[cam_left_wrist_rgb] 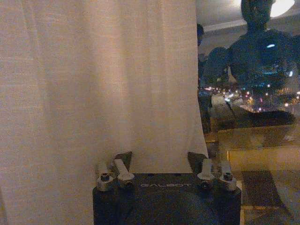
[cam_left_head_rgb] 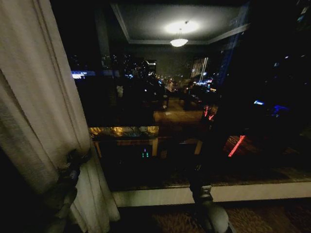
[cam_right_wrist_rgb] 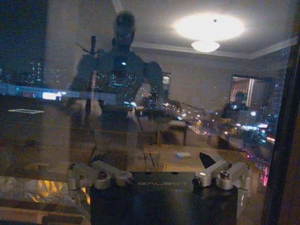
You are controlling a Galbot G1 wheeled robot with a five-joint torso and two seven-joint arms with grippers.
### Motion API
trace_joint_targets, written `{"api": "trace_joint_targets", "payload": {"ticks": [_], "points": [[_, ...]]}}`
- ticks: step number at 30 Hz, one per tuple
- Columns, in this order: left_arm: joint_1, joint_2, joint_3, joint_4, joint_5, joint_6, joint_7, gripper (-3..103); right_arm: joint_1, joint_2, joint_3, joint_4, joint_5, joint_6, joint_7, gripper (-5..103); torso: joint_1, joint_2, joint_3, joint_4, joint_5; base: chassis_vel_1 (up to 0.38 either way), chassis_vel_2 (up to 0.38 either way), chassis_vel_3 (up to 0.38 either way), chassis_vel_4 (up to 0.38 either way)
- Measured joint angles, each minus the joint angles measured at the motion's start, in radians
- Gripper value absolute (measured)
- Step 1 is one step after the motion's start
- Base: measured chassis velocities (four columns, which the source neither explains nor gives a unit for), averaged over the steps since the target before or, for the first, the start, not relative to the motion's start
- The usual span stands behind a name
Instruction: Open the curtains by pulling them apart, changing their state from closed to fully open.
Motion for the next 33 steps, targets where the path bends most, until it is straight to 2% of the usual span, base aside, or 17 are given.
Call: {"api": "trace_joint_targets", "payload": {"ticks": [1, 5, 8, 10, 12, 16, 17, 19, 28, 29, 30, 33], "points": [[0.000, 0.000, 0.000, 0.000, 0.000, 0.000, 0.000, 70, 0.000, 0.000, 0.000, 0.000, 0.000, 0.000, 0.000, 100, 0.000, 0.000, 0.000, 0.0000, 0.0000, 0.000, 0.000, 0.000, 0.000], [-0.001, -0.001, -0.005, -0.003, 0.000, 0.004, -0.003, 47, 0.002, 0.001, -0.001, 0.000, -0.001, 0.001, 0.000, 100, 0.000, 0.000, 0.000, 0.0000, 0.0001, 0.000, 0.000, 0.000, 0.000], [0.003, -0.001, -0.012, -0.004, 0.000, 0.004, -0.003, 42, 0.004, 0.001, -0.001, -0.001, -0.001, 0.001, 0.000, 100, 0.000, 0.000, 0.000, 0.0001, 0.0000, 0.000, 0.000, 0.000, 0.000], [0.008, 0.000, -0.018, -0.005, 0.000, 0.004, -0.003, 32, 0.006, 0.000, -0.002, -0.003, -0.001, 0.001, 0.000, 100, 0.000, 0.000, 0.000, 0.0000, 0.0000, 0.000, 0.000, 0.000, 0.000], [0.010, 0.000, -0.020, -0.005, 0.000, 0.004, -0.002, 32, 0.007, 0.000, -0.003, -0.004, -0.001, 0.001, 0.000, 100, 0.000, 0.000, 0.000, 0.0001, 0.0000, 0.000, 0.000, 0.000, 0.000], [0.013, 0.001, -0.031, -0.005, -0.002, 0.004, -0.002, 10, 0.009, -0.001, -0.007, -0.004, -0.001, 0.001, -0.001, 100, 0.000, 0.000, 0.000, 0.0001, 0.0000, 0.000, 0.000, 0.000, 0.000], [0.013, 0.001, -0.031, -0.005, -0.002, 0.004, -0.002, 10, 0.009, -0.001, -0.007, -0.004, -0.001, 0.001, -0.001, 100, 0.000, 0.000, 0.000, 0.0001, 0.0000, 0.000, 0.000, 0.000, 0.000], [0.012, 0.001, -0.034, -0.005, -0.004, 0.004, -0.001, 2, 0.010, -0.002, -0.007, -0.004, -0.001, 0.001, -0.001, 100, 0.000, 0.000, 0.000, 0.0001, 0.0000, 0.000, 0.000, 0.000, 0.000], [0.000, -0.001, -0.035, 0.001, -0.005, 0.004, -0.011, 0, 0.015, -0.004, -0.010, -0.009, -0.001, 0.001, -0.003, 100, 0.000, 0.000, 0.000, 0.0001, 0.0000, 0.000, 0.000, 0.000, 0.000], [-0.009, -0.003, -0.029, 0.005, -0.006, 0.004, -0.039, 0, 0.016, -0.003, -0.013, -0.011, -0.001, 0.001, -0.004, 100, 0.000, 0.000, 0.000, 0.0002, 0.0000, 0.000, 0.000, 0.000, 0.000], [-0.009, -0.003, -0.029, 0.005, -0.006, 0.004, -0.039, 0, 0.016, -0.003, -0.013, -0.011, -0.001, 0.001, -0.004, 100, 0.000, 0.000, 0.000, 0.0002, 0.0000, 0.000, 0.000, 0.000, 0.000], [-0.064, -0.016, -0.003, 0.040, -0.005, 0.025, -0.180, 0, 0.017, -0.001, -0.023, -0.016, -0.002, 0.001, -0.004, 100, 0.000, 0.000, 0.000, 0.0000, 0.0000, 0.000, 0.000, 0.000, 0.000]]}}
